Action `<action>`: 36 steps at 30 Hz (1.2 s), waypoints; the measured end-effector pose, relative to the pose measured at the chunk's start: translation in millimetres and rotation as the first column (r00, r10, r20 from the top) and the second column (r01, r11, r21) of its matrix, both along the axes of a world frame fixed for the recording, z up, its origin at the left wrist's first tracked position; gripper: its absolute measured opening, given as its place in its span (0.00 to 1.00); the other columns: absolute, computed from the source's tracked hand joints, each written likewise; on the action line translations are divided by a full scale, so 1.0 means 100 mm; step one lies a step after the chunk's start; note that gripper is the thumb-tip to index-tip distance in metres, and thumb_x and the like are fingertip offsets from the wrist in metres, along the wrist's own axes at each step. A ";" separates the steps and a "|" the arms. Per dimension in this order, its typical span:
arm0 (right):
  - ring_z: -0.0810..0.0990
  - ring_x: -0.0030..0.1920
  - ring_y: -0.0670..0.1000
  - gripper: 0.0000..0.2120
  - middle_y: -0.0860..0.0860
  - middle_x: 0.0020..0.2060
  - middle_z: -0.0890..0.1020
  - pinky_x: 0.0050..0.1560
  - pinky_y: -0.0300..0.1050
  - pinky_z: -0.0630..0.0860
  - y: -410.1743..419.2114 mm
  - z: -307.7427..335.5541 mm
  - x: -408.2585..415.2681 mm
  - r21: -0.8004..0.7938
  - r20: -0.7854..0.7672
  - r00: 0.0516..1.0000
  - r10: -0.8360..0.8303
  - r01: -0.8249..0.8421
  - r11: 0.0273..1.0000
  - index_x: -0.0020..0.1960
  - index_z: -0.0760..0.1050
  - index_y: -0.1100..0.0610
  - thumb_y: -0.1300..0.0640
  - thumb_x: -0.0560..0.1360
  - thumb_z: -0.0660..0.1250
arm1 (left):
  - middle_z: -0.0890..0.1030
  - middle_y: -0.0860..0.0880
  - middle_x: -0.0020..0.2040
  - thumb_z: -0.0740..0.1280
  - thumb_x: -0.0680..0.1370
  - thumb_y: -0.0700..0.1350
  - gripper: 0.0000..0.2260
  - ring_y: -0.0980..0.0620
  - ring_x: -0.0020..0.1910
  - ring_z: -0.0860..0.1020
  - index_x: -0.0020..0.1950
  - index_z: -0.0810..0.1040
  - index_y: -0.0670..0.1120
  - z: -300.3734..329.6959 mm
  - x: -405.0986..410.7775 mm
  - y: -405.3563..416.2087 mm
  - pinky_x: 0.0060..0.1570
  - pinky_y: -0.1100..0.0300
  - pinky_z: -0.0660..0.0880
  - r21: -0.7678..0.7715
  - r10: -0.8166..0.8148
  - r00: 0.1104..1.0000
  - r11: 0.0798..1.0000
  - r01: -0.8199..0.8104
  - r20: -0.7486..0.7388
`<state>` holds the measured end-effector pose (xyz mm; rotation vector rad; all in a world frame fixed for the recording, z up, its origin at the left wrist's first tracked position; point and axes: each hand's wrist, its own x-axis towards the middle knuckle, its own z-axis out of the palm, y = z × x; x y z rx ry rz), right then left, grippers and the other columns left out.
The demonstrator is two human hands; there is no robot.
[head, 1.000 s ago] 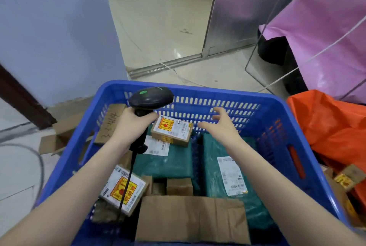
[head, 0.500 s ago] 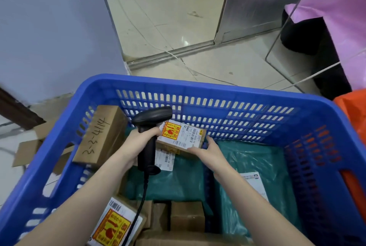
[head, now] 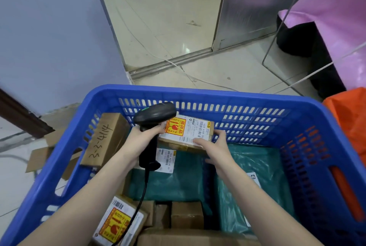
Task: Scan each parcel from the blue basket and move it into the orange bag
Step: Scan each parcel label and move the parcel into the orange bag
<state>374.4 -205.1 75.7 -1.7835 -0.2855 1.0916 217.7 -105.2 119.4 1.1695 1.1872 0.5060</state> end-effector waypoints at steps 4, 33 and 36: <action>0.78 0.58 0.54 0.37 0.53 0.60 0.78 0.63 0.56 0.74 -0.14 0.50 0.06 0.104 0.037 0.999 -0.041 0.037 0.994 0.69 0.58 0.47 0.56 0.68 0.75 | 0.84 0.53 0.34 0.71 0.73 0.37 0.06 0.58 0.33 0.81 0.45 0.79 0.47 0.45 -0.03 -0.17 0.31 0.67 0.74 0.090 0.006 0.999 0.996 -0.010 0.045; 0.84 0.46 0.50 0.28 0.55 0.54 0.80 0.32 0.42 0.80 -2.47 3.40 -0.01 0.565 0.198 0.927 -0.317 0.157 0.810 0.60 0.63 0.57 0.60 0.68 0.76 | 0.84 0.43 0.43 0.74 0.71 0.41 0.07 0.47 0.43 0.82 0.46 0.80 0.50 3.04 -0.29 -2.18 0.49 0.54 0.79 0.613 -0.334 0.940 0.756 0.228 0.063; 0.84 0.47 0.51 0.27 0.53 0.53 0.80 0.42 0.49 0.82 -2.57 3.48 0.00 0.588 0.243 0.893 -0.378 0.174 0.790 0.56 0.62 0.55 0.59 0.67 0.77 | 0.84 0.50 0.34 0.72 0.74 0.40 0.04 0.55 0.33 0.83 0.45 0.80 0.48 3.07 -0.27 -2.27 0.39 0.61 0.81 0.586 -0.351 0.932 0.775 0.235 0.090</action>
